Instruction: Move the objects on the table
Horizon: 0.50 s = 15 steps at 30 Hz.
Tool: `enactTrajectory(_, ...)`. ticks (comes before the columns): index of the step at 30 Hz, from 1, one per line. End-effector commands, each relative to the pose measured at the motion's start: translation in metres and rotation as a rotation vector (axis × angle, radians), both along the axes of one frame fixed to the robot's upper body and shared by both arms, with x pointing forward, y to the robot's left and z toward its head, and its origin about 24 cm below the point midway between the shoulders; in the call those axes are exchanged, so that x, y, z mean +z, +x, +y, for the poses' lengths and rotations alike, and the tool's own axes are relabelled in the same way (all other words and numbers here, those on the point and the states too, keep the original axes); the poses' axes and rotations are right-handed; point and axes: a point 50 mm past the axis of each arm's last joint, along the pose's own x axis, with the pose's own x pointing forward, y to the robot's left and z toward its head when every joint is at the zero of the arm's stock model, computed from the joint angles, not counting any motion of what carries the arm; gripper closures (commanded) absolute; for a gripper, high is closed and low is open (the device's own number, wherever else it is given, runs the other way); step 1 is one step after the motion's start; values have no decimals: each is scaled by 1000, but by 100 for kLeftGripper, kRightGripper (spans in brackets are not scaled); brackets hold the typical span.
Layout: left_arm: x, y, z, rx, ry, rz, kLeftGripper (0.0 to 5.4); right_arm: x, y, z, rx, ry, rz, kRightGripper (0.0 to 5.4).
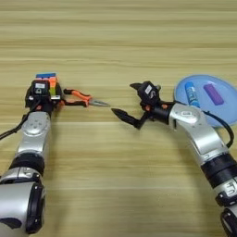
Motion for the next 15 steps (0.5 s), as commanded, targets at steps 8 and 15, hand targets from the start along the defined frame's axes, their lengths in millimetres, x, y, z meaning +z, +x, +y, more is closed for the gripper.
enactTrajectory(8, 44, -6, -15, -54, 16, -189, 211, 27, 9, -48, -256, 62, -112, 0)
enactTrajectory(15, 41, -23, -82, -270, -52, -156, 211, 53, 13, -119, -542, 127, -196, 0)
